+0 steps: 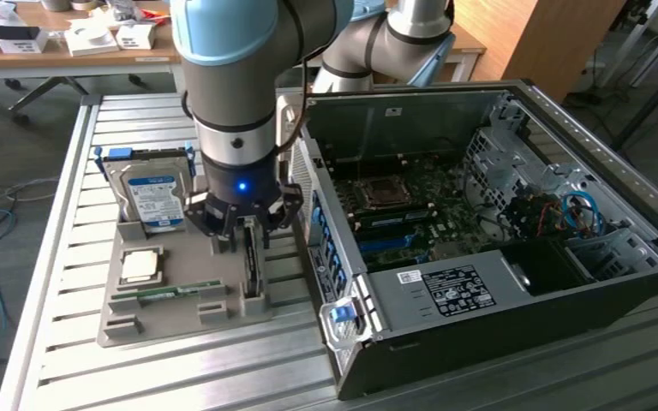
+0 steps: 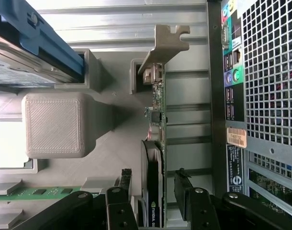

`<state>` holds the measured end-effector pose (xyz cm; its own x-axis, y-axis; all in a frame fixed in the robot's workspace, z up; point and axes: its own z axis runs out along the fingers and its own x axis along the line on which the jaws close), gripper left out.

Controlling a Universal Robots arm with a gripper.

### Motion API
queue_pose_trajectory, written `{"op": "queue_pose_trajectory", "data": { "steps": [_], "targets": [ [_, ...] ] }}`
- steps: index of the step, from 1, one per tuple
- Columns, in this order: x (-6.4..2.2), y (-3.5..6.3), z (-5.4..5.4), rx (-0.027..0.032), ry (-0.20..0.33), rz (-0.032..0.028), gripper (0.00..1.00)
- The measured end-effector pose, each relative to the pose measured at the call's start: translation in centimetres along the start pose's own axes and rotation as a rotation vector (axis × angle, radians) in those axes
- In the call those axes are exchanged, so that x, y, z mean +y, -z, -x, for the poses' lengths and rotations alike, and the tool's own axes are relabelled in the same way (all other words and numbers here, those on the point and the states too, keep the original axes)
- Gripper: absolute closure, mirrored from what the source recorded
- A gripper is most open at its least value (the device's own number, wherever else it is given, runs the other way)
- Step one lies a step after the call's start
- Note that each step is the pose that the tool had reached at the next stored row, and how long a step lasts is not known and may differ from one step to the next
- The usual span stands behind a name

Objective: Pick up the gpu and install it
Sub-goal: 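Pick up the gpu and move the gpu toward the slot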

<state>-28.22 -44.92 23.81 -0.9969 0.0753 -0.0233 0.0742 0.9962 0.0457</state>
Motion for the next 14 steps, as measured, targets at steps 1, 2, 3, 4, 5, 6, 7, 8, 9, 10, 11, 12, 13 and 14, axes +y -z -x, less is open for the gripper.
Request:
{"op": "queue_pose_trajectory", "data": {
  "steps": [1,2,3,4,5,6,7,8,9,10,11,12,13,14],
  "targets": [
    [0.0,-0.07,0.0,0.0,0.0,0.0,0.51],
    [-0.01,-0.13,0.0,0.0,0.0,0.0,0.51],
    [-0.01,-0.19,-0.01,0.0001,0.0,-0.0001,0.51],
    [-0.01,-0.2,-0.01,0.0001,0.0,-0.0002,0.51],
    [-0.01,-0.2,-0.01,0.0002,0.0,-0.0002,0.51],
    [-0.01,-0.21,-0.01,0.0001,0.0,-0.0001,0.51],
    [-0.01,-0.21,-0.01,0.0,0.0,-0.0001,0.51],
    [-0.01,-0.21,-0.01,0.0,0.0,-0.0001,0.51],
    [-0.01,-0.22,-0.01,0.0,0.0,0.0,0.51],
    [-0.01,-0.28,0.0,-0.0003,0.0,0.0002,0.51],
    [-0.01,-0.37,0.0,-0.0003,0.0,0.0003,0.51],
    [-0.02,-0.4,-0.01,0.0,0.0,0.0,0.51],
    [-0.02,-0.4,-0.01,0.0001,0.0,-0.0002,0.51],
    [-0.02,-0.4,-0.01,0.0001,0.0,-0.0002,0.51]
  ]
}}
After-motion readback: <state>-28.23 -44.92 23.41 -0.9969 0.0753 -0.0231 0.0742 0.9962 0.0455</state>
